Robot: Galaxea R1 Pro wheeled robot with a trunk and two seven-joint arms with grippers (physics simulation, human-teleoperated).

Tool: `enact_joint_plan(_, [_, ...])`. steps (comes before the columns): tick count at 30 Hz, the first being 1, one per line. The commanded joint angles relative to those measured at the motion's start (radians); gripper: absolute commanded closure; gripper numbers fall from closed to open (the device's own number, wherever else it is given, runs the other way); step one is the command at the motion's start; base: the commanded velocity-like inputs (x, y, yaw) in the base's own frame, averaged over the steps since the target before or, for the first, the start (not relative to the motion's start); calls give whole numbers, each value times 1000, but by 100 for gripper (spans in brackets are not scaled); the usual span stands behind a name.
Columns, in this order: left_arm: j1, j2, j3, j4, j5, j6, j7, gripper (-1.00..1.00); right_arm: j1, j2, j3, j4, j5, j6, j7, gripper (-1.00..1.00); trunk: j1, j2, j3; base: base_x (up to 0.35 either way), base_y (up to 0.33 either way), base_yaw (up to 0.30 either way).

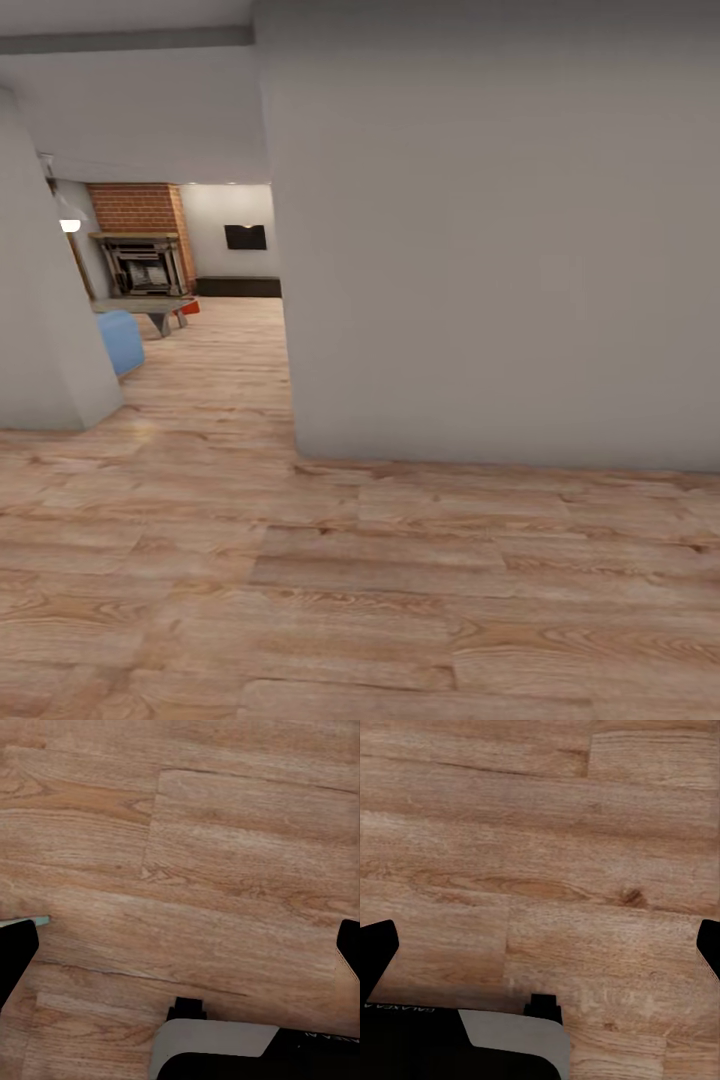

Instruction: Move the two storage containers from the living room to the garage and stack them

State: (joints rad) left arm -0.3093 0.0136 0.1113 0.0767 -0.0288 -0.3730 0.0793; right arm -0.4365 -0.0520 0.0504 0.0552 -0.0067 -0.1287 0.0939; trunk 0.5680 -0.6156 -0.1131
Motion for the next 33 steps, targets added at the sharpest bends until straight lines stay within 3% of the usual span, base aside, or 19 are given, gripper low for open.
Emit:
enact_joint_plan(1, [-2, 0, 7, 5, -3, -7, 1, -100, -2, 0, 5, 5, -1, -8, 3, -100, 1, -1, -2, 323, 0, 0])
enact_joint_plan(33, [-2, 0, 7, 5, -3, -7, 1, -100, -2, 0, 5, 5, -1, -8, 3, -100, 1, -1, -2, 323, 0, 230])
